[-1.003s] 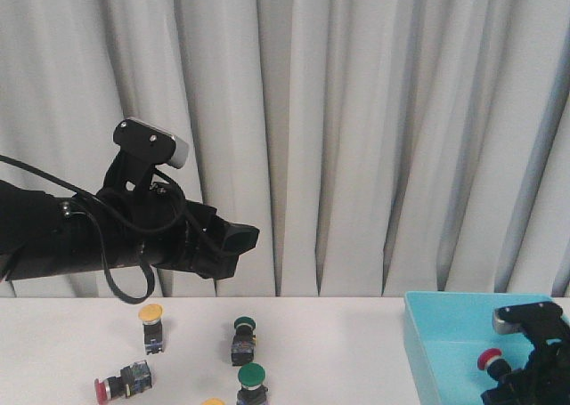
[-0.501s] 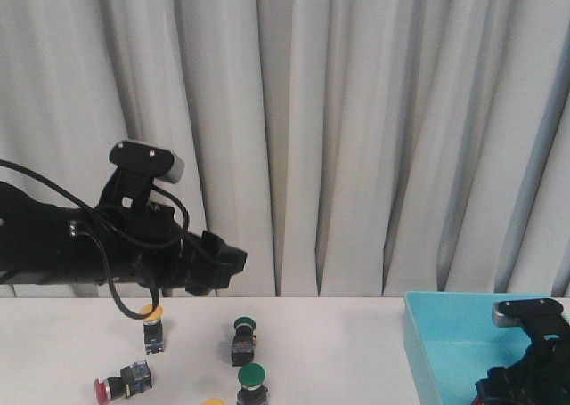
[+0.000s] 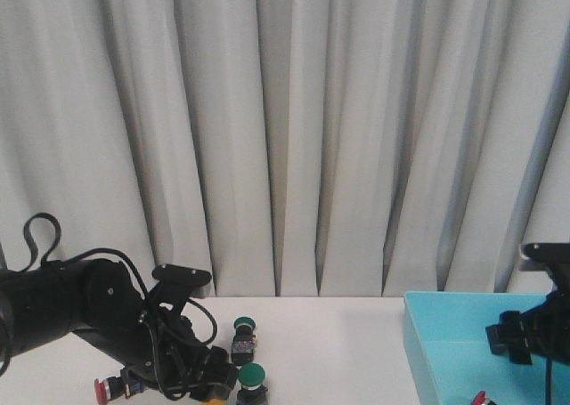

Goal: Pick red and yellow buttons and place in box
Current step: 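Lower the left gripper and grasp the yellow-capped button switch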

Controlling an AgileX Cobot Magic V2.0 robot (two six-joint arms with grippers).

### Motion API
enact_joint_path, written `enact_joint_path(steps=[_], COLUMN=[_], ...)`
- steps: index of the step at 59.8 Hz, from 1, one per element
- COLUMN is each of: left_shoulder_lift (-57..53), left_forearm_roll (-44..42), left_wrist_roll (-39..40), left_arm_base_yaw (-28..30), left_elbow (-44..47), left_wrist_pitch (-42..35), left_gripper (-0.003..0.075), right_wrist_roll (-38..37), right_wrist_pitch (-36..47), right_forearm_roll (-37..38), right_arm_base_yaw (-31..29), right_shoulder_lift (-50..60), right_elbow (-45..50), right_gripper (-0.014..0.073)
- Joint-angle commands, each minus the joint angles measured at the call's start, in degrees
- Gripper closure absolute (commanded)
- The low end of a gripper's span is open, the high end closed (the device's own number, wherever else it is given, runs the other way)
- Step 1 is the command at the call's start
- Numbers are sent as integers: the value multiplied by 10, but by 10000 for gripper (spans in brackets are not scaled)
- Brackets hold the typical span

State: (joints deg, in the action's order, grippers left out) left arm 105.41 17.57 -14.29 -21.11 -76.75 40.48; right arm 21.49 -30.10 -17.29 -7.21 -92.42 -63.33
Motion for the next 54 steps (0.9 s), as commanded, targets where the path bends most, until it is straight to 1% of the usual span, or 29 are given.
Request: enact_joint_path(steps=[1,10,14,19,33,42,49,54], left_shoulder_lift=[-18,-9,3,24,94,125,132,132], left_forearm_roll=[5,5,5,5,3,-49,-91,-95], left_wrist_roll=[13,16,16,27,65,102,143,146], left_arm_base_yaw=[-2,-2,-2,-2,-2,-2,-2,-2], left_elbow=[-17,-20,-34,-63,-184,-237,-244,-244], left_wrist_pitch=[-12,-17,-4,33,147,203,212,210], left_gripper=[202,202,202,202,202,202,202,202], right_wrist_roll=[6,6,6,6,6,6,6,6], right_wrist_pitch=[14,2,-3,-9,-18,-19,-18,-16], right_forearm_roll=[-10,-10,-11,-11,-11,-10,-11,-11], right_arm_base_yaw=[-2,-2,-2,-2,-2,-2,-2,-2], right_shoulder_lift=[52,86,99,114,153,176,187,191], right_elbow=[-16,-16,-16,-16,-16,-16,-16,-16], right_gripper=[71,71,71,71,71,71,71,71])
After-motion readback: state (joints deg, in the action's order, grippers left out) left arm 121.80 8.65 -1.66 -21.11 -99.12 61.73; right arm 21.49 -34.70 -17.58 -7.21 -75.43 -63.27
